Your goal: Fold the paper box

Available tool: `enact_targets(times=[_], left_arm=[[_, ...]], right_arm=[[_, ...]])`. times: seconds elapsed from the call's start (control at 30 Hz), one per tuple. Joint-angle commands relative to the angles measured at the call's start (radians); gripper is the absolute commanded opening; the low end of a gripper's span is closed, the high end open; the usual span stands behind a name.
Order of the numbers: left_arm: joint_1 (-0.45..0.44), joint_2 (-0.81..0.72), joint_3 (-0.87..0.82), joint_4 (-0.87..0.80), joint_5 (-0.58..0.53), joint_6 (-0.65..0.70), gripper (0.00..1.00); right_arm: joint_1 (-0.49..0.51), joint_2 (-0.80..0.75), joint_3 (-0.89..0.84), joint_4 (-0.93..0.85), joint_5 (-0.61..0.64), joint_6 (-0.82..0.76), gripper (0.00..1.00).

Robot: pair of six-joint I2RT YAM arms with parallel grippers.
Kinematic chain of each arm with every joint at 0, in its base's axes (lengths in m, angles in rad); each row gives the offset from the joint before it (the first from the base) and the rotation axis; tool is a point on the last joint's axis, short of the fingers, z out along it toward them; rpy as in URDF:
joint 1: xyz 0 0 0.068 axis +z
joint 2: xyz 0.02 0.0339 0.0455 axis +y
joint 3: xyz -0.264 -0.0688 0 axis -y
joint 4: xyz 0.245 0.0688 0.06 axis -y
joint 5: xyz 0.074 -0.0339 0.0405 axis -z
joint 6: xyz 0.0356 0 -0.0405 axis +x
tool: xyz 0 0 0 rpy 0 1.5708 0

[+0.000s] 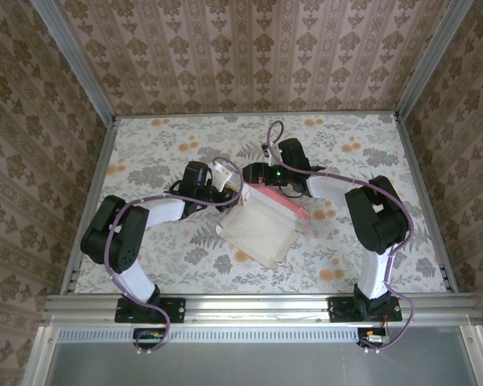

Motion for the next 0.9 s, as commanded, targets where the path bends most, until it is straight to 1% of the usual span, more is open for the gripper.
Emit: enact_targets(times=[0.0, 0.2, 0.5, 0.73, 0.87], left_arm=[[-0.013, 0.02, 0.054, -0.003, 0.016, 0.04, 0.29], [-0.017, 0.058, 0.093, 0.033, 0.029, 0.025, 0.29], [-0.04, 0.094, 0.123, 0.069, 0.032, -0.001, 0.27], [-0.057, 0.112, 0.125, 0.104, -0.006, -0.027, 0.21], [-0.071, 0.113, 0.134, 0.096, -0.054, -0.025, 0.13]], right_arm=[[-0.002, 0.037, -0.039, -0.07, 0.019, -0.019, 0.73], [-0.005, 0.034, -0.046, -0.063, 0.007, -0.007, 0.71], [-0.006, 0.047, -0.057, -0.021, -0.028, 0.026, 0.64], [-0.008, 0.045, -0.058, -0.017, -0.046, 0.032, 0.58], [-0.008, 0.041, -0.061, -0.015, -0.049, 0.033, 0.56]])
